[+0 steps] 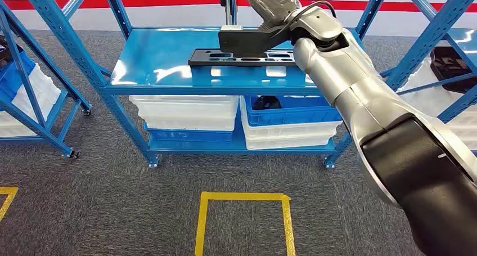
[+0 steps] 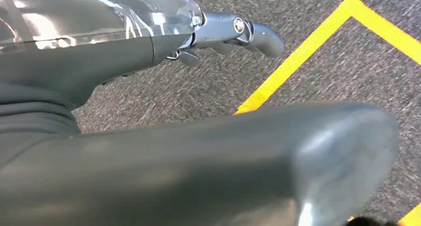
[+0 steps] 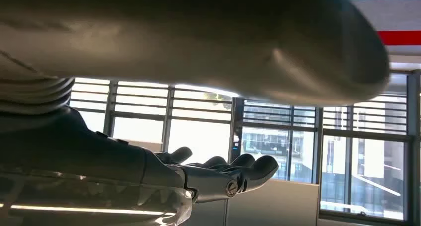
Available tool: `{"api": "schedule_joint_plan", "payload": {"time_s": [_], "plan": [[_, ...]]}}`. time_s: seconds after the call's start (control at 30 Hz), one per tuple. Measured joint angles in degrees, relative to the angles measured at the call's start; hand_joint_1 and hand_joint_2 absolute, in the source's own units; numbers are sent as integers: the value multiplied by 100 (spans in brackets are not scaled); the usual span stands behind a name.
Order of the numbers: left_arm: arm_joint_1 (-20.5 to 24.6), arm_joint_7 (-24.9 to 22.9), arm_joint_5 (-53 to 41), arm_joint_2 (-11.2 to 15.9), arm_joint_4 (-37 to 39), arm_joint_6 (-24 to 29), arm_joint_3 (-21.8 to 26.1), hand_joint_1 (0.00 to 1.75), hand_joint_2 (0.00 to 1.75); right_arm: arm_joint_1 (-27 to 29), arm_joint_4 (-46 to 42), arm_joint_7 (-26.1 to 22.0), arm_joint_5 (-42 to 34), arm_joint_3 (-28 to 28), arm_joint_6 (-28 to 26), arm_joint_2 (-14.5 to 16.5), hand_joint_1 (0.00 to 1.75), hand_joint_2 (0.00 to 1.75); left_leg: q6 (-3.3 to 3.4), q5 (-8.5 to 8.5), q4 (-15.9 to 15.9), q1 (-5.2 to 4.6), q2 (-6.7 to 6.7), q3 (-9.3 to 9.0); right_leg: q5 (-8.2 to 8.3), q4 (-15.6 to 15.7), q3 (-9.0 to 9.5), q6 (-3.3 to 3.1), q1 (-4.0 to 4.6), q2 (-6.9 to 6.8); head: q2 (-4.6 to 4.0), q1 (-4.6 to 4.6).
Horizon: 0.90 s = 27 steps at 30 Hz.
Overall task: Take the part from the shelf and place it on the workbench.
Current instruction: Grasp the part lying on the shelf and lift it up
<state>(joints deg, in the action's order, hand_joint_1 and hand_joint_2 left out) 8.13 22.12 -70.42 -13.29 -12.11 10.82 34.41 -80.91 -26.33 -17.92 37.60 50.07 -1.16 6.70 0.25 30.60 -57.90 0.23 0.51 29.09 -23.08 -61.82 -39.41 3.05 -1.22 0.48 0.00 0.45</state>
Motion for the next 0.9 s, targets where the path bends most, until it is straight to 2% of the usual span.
{"api": "schedule_joint_plan", "payload": {"time_s": [0.07, 0.13, 0.2, 0.23, 0.27, 0.37, 0.4, 0.43, 0.47, 0.5, 0.53, 0.57, 0.6, 0.63, 0.73, 0.77, 0.8, 0.87, 0.9], "plan": [[8, -1, 0, 1, 0, 1, 1, 0, 0, 3, 10, -1, -2, 6, 1, -9, 0, 0, -39, 23, -26, -4, -3, 29, -80, 118, 35, -50, 25, -8, 0, 4], [10, -1, -1, -2, 2, 0, 1, 0, 0, 28, 27, 1, -4, 18, 4, -26, 0, 0, -112, 68, -52, -12, -10, 54, -170, 200, 70, -155, 55, -12, 0, -13], [8, 0, -2, -5, 4, -1, 1, 0, 0, 48, 38, 5, -4, 23, 5, -38, 0, 0, -169, 91, -112, -17, -13, 72, -191, 175, 99, -239, 32, -4, 0, -42], [15, 0, -2, -7, 4, 0, 1, 0, 0, 47, 41, 7, -5, 23, 4, -41, 0, 0, -195, 104, -266, -16, -15, 152, -208, 182, 127, -271, 15, 0, 0, -63], [24, 1, -2, -7, 4, -1, 1, 0, 0, 48, 43, 5, -5, 23, 3, -41, 0, 0, -223, 148, -531, -8, -16, 303, -230, 190, 163, -300, -1, 2, 0, -93], [21, -2, -3, -7, 5, -3, 1, 0, 0, 112, 56, 5, -5, 28, 4, -43, 0, 0, -279, 473, -1621, 15, -21, 1027, -329, 193, 277, -353, -6, 5, 0, -181], [14, -3, -3, -7, 5, -3, 1, 0, 0, 138, 62, 6, -5, 32, 5, -44, 0, 0, -277, 477, -1767, 17, -21, 1195, -364, 193, 320, -356, -5, 9, 0, -199], [10, -4, -4, -7, 6, -3, 1, 0, 0, 153, 67, 7, -5, 37, 5, -45, 0, 0, -265, 345, -1683, 15, -21, 1255, -397, 193, 362, -356, -5, 15, 0, -218], [8, -6, -4, -6, 7, -3, 1, 0, 0, 156, 69, 7, -5, 42, 5, -45, 0, 0, -243, 90, -1380, 8, -21, 1211, -430, 194, 407, -350, -5, 22, 0, -235], [7, -10, -4, -5, 7, -3, 1, 0, 0, 153, 70, 7, -5, 46, 4, -45, 0, 0, -212, -218, -947, -7, -21, 1104, -465, 198, 454, -338, -7, 27, 0, -250], [6, -14, -4, -4, 7, -2, 1, 0, 0, 147, 71, 7, -5, 49, 5, -46, 0, 0, -183, -418, -575, -30, -22, 994, -495, 204, 495, -319, -6, 29, 0, -262], [8, -18, -4, -3, 8, -2, 1, 0, 0, 143, 74, 7, -5, 50, 5, -47, 0, 0, -155, -529, -302, -55, -22, 902, -523, 212, 524, -290, -6, 30, 0, -273], [5, -20, -4, -3, 10, -3, 0, 0, 0, 143, 77, 7, -5, 54, 7, -49, 0, 0, -129, -563, -171, -78, -22, 854, -548, 220, 550, -254, -6, 29, 0, -278], [4, -21, -5, -2, 11, -3, 0, 0, 0, 140, 79, 7, -5, 56, 8, -51, 0, 0, -104, -521, -161, -91, -22, 833, -558, 215, 573, -216, 1, 27, 0, -279], [7, -20, -8, -2, 13, -4, 1, 0, 0, 102, 80, 7, -10, 60, 4, -52, 0, 0, -24, -535, -98, -64, -16, 719, -630, 92, 587, -136, 7, 13, 0, -270], [12, -19, -10, -2, 13, -4, 1, 0, 0, 79, 80, 5, -11, 61, 3, -52, 0, 0, -1, -527, -77, -50, -14, 680, -722, -85, 497, -125, 6, 10, 0, -250], [16, -18, -12, -3, 14, -4, 1, 0, 0, 63, 80, 4, -11, 63, 2, -53, 0, 0, 22, -514, -63, -39, -16, 651, -855, -376, 330, -116, 7, 7, 0, -223], [13, -19, -16, -5, 16, -4, 1, 0, 0, 67, 83, 2, -12, 68, 2, -63, 0, 0, 58, -471, -60, -37, -13, 615, -1099, -1078, -109, -100, 10, 7, 0, -167], [6, -19, -17, -5, 19, -4, 1, 0, 0, 84, 85, 2, -12, 70, 3, -71, 0, 0, 65, -443, -61, -36, -7, 586, -1115, -1283, -275, -93, 9, 6, 0, -140]]}}
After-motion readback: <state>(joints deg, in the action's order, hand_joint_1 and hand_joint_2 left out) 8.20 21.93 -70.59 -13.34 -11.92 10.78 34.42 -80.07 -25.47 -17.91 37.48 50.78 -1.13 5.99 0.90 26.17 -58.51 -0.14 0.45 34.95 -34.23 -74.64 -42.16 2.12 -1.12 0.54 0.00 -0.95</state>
